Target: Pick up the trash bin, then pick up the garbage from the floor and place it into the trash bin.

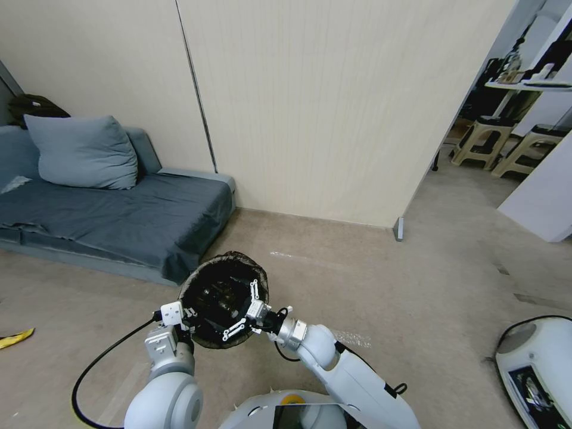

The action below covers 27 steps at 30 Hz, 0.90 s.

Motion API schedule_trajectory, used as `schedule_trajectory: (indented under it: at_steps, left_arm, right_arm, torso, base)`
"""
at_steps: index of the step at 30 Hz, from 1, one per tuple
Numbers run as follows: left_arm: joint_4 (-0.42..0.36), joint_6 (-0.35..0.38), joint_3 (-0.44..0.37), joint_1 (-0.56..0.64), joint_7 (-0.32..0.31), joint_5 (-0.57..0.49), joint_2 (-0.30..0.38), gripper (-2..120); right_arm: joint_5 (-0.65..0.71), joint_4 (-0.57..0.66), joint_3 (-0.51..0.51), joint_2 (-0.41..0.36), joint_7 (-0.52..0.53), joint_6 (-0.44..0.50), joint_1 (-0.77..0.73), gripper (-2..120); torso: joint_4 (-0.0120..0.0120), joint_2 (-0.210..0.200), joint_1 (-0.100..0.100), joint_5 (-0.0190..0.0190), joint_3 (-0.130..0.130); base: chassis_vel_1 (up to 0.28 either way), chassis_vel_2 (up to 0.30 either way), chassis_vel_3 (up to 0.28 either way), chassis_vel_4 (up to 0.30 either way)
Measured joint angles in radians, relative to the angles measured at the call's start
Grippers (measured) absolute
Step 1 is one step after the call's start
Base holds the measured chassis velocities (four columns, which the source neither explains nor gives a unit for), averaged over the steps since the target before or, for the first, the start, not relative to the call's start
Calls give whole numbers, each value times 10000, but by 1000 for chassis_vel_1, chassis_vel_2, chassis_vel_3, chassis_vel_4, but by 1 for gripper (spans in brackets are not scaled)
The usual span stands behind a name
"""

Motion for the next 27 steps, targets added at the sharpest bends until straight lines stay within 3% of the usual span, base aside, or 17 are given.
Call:
schedule_trajectory:
  at_steps: [5, 11, 21, 27]
  left_arm:
    - [166, -119, -7, -50, 76, 120, 85, 0]
    - [238, -145, -49, -127, 115, 119, 246, 0]
    - [356, -144, -115, -197, 171, 60, 348, 0]
    - [448, -183, -154, -237, 201, -13, 376, 0]
  right_arm:
    - [-95, 1132, 686, 23, 495, -374, -511, 106]
    - [-686, 2572, 2511, 319, 962, -583, -2128, 100]
    - [-1452, 3107, 3823, 1095, 1490, 169, -4010, 100]
    - [-2121, 2953, 4836, 2047, 1868, 818, -5246, 100]
  torso:
    - [0, 0, 0, 0, 0]
    - [-3, 0, 0, 1, 0]
    - [1, 0, 0, 0, -1]
    - [0, 0, -1, -1, 0]
  base:
    - [0, 0, 0, 0]
    - [0, 0, 0, 0]
    - [0, 0, 0, 0]
    - [0, 0, 0, 0]
